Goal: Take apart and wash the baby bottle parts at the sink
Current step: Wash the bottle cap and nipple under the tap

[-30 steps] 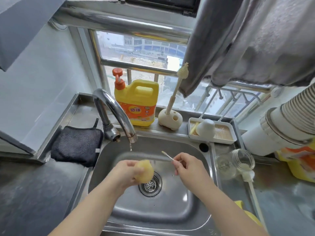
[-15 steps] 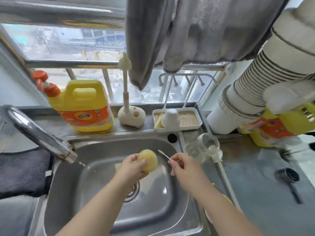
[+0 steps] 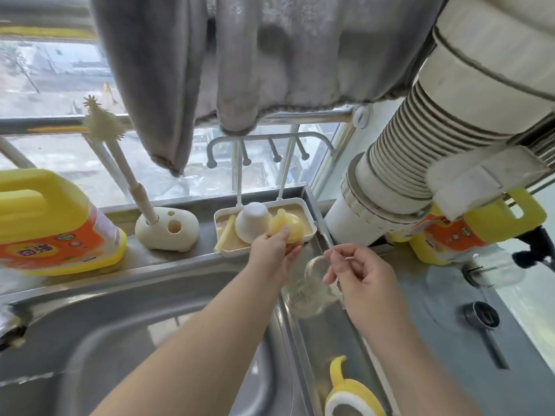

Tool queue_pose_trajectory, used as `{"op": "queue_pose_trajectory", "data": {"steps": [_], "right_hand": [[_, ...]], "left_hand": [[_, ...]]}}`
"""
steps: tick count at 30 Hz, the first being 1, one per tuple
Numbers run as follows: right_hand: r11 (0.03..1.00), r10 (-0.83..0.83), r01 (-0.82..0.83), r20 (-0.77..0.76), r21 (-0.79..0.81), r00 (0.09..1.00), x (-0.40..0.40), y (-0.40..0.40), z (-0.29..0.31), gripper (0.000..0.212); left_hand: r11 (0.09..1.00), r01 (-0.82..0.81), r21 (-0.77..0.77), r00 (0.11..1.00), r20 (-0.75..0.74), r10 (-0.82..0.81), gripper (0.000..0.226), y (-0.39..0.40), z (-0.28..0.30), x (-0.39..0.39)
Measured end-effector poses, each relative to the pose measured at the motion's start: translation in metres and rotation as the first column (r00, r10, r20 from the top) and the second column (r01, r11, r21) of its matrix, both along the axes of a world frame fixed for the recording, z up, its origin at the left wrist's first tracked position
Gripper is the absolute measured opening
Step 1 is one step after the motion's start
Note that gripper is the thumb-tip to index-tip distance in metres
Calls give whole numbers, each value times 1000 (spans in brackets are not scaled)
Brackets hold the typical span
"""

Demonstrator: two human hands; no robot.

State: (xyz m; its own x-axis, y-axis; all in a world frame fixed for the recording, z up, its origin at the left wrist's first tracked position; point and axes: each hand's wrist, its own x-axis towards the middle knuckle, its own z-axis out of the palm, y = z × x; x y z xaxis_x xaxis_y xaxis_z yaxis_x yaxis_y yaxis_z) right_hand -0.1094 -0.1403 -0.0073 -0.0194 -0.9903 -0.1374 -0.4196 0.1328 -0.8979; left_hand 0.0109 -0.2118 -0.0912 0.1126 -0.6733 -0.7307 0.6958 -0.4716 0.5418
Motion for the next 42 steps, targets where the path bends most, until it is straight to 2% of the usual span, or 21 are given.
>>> {"op": "queue_pose_trajectory", "data": {"steps": [9, 16, 22, 29, 36, 40, 42], "right_hand": [[997, -4, 6, -38, 75, 999, -23, -25, -11, 11], [992, 4, 4, -68, 123, 998, -19, -32, -20, 11], [983, 3, 8, -59, 182, 998, -17, -26, -21, 14], [988, 34, -30, -26, 153, 999, -8, -21, -11, 10], [957, 286, -281, -70, 72, 956, 67, -31, -8, 9], [946, 312, -317, -70, -63, 947, 123, -45, -14, 21], [937, 302, -312, -88, -156, 949, 147, -55, -15, 16]], "left_hand": [[981, -150, 122, 989, 26, 148, 25, -13, -14, -18], [977, 29, 210, 979, 193, -71, 36, -10, -23, -15], [978, 103, 183, 986, 113, -125, 28, -12, -19, -14], [978, 149, 149, 974, 147, -171, 17, 6, -12, 6], [991, 105, -81, 884, 464, -56, 11, 63, 7, 76], [992, 45, -119, 795, 605, 37, 14, 92, 20, 126], [992, 11, -130, 764, 641, 75, 16, 105, 24, 142]]}}
